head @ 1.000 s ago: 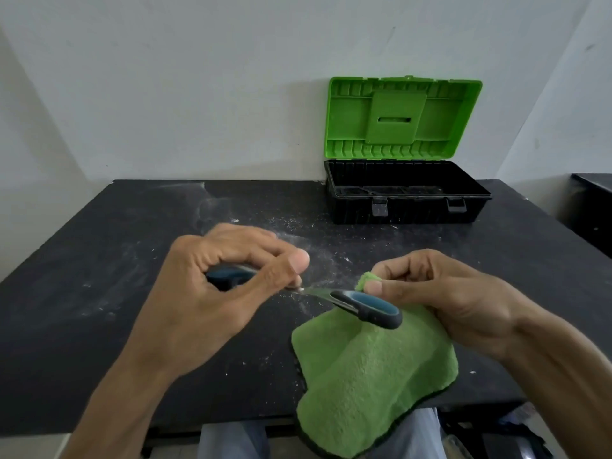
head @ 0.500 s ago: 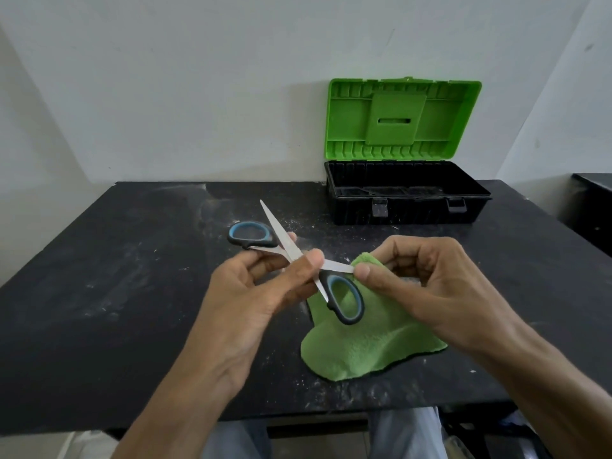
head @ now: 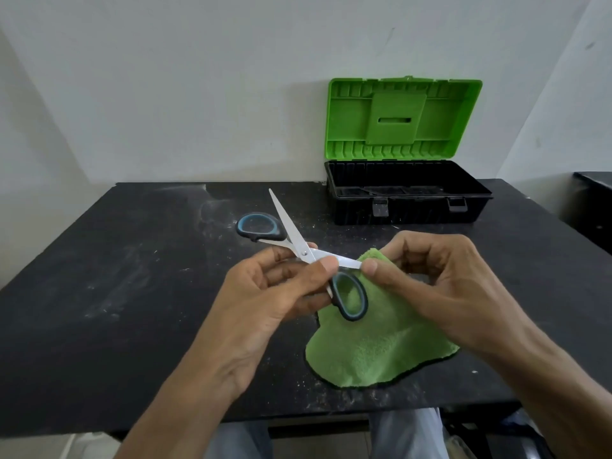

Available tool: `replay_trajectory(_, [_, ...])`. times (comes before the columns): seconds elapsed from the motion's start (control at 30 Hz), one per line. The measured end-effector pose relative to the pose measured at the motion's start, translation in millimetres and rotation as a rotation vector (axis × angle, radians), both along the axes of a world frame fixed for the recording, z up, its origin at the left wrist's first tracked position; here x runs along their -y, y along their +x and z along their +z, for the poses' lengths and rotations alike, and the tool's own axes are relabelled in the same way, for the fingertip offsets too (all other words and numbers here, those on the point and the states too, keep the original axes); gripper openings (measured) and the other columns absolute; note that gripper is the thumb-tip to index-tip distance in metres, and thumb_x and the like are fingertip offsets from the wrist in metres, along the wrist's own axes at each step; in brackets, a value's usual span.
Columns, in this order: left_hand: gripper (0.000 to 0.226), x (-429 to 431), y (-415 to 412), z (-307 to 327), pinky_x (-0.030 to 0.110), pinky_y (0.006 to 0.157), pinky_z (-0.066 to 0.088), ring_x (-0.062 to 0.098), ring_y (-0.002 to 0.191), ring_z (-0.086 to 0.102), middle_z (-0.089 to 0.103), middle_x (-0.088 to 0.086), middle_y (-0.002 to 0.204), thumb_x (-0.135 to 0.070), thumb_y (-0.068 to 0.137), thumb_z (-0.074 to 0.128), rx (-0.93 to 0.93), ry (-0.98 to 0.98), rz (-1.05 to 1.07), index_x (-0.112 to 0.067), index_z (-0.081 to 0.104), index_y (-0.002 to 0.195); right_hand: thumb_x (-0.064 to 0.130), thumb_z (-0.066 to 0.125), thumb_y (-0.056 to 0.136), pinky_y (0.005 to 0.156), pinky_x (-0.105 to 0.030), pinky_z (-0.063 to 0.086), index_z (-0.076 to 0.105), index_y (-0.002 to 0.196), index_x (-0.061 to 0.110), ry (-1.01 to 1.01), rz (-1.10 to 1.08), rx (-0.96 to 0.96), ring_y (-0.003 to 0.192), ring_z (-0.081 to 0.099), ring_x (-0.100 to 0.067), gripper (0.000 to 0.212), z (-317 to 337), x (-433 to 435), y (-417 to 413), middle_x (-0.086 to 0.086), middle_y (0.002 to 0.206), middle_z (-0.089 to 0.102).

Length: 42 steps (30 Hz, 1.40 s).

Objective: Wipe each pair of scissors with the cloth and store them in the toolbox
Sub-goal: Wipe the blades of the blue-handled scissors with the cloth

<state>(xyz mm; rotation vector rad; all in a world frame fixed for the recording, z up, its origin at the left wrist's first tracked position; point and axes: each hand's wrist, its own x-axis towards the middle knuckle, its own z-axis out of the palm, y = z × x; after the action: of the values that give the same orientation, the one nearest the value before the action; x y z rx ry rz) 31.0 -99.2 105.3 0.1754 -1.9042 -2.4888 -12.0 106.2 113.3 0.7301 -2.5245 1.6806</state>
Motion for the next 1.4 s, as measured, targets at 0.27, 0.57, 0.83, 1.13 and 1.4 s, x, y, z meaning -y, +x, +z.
replay_trajectory(0.27, [0.051, 13.5, 3.0, 1.6, 0.035, 0.093, 0.05, 0.018, 0.097, 0.073, 0.077, 0.005, 0.103, -0.023, 0.059, 0.084, 0.001, -0.186, -0.044, -0.019, 0.074, 0.109, 0.034, 0.075, 0.088, 0.062, -0.022, 0.058, 0.079, 0.08, 0.014, -0.013, -0.009, 0.023, 0.066, 0.075, -0.016, 0.021, 2.8, -12.1, -3.4, -0.006, 0.078, 0.08])
replay_trajectory(0.57, [0.026, 1.0, 2.1, -2.8, 0.02, 0.052, 0.051, 0.011, 0.066, 0.067, 0.077, 0.01, 0.084, -0.031, 0.067, 0.081, -0.02, -0.11, 0.15, -0.011, 0.081, 0.085, 0.033, 0.076, 0.087, 0.062, -0.019, 0.055, 0.081, 0.08, 0.014, 0.005, 0.021, 0.062, 0.064, 0.071, -0.01, 0.021, 7.6, -12.6, -3.1, -0.006, 0.076, 0.079])
replay_trajectory(0.83, [0.011, 1.2, 7.7, -2.2, 0.018, 0.049, 0.053, 0.014, 0.065, 0.072, 0.078, 0.008, 0.076, -0.02, 0.075, 0.078, -0.106, -0.17, 0.197, -0.01, 0.081, 0.077, 0.04, 0.068, 0.091, 0.098, -0.056, 0.06, 0.087, 0.092, 0.014, -0.091, -0.012, 0.266, 0.092, 0.082, -0.028, 0.032, 10.5, -14.7, -3.8, -0.009, 0.095, 0.084])
replay_trajectory(1.13, [0.007, -7.2, 5.1, -6.9, 0.02, 0.053, 0.054, 0.018, 0.064, 0.07, 0.078, 0.009, 0.076, -0.016, 0.078, 0.076, -0.179, -0.136, 0.244, -0.01, 0.08, 0.077, 0.037, 0.057, 0.099, 0.101, -0.021, 0.055, 0.079, 0.121, 0.029, 0.065, 0.161, 0.117, 0.115, 0.072, 0.001, 0.033, 10.7, 3.8, 5.3, 0.018, 0.116, 0.08])
replay_trajectory(1.4, [0.012, -8.7, 9.5, -5.9, 0.021, 0.053, 0.05, 0.016, 0.066, 0.065, 0.076, 0.012, 0.076, -0.025, 0.077, 0.074, -0.14, -0.034, 0.221, -0.015, 0.08, 0.074, 0.045, 0.061, 0.095, 0.068, -0.034, 0.055, 0.082, 0.091, 0.011, 0.103, 0.135, 0.204, 0.073, 0.075, -0.027, 0.04, 7.7, -2.9, -0.5, -0.017, 0.084, 0.078])
